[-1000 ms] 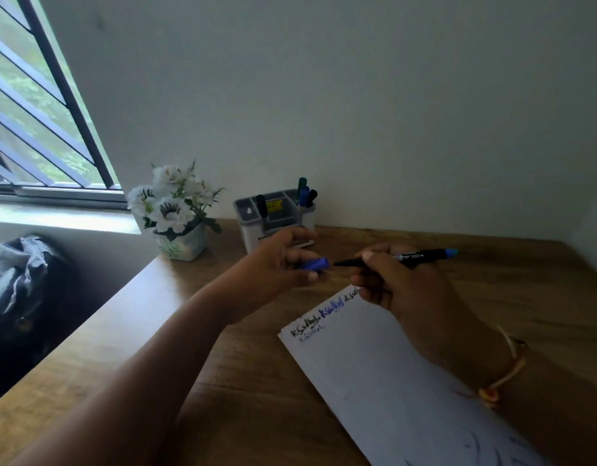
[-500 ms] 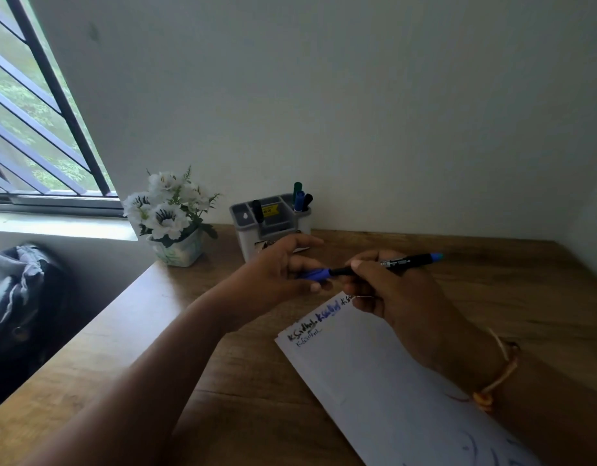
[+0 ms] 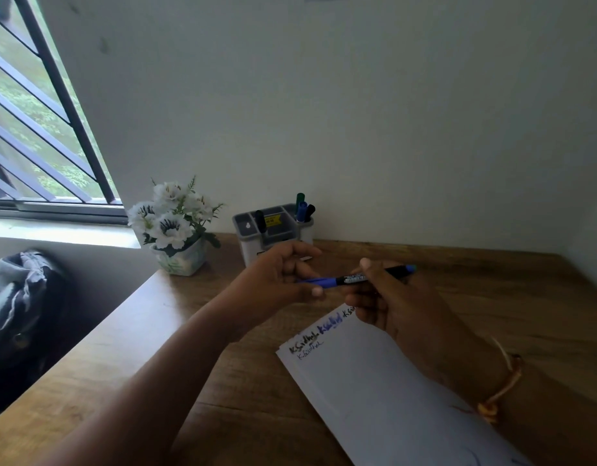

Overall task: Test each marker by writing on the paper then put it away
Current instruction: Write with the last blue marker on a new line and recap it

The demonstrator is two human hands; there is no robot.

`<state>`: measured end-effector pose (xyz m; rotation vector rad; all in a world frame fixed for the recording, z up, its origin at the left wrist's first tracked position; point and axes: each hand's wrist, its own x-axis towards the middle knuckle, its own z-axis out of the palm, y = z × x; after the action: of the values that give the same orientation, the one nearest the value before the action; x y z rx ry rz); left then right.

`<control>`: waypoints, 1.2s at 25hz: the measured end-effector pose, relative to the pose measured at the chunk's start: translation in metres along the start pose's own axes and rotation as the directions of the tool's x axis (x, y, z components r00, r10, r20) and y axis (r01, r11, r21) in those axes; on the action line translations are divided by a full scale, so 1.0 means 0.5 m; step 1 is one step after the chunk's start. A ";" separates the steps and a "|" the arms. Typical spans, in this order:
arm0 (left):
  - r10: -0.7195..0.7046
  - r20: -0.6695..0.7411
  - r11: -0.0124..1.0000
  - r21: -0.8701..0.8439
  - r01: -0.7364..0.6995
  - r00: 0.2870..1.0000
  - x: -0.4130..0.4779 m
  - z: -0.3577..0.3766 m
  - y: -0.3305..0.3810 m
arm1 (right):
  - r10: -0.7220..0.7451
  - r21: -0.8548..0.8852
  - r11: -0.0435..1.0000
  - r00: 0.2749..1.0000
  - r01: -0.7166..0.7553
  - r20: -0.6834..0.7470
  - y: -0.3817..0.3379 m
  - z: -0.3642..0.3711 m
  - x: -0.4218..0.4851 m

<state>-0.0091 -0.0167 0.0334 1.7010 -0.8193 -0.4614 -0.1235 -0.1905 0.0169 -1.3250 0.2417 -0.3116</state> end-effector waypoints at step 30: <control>0.140 -0.250 0.959 -0.206 -0.194 0.958 0.014 -0.019 -0.013 | -0.063 -0.735 0.642 0.970 0.218 0.233 -0.083 0.053 0.070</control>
<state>0.0037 -0.0146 0.0308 1.4266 -0.7031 -0.2238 -0.0850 -0.1876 0.0635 -2.2186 0.1014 -0.2139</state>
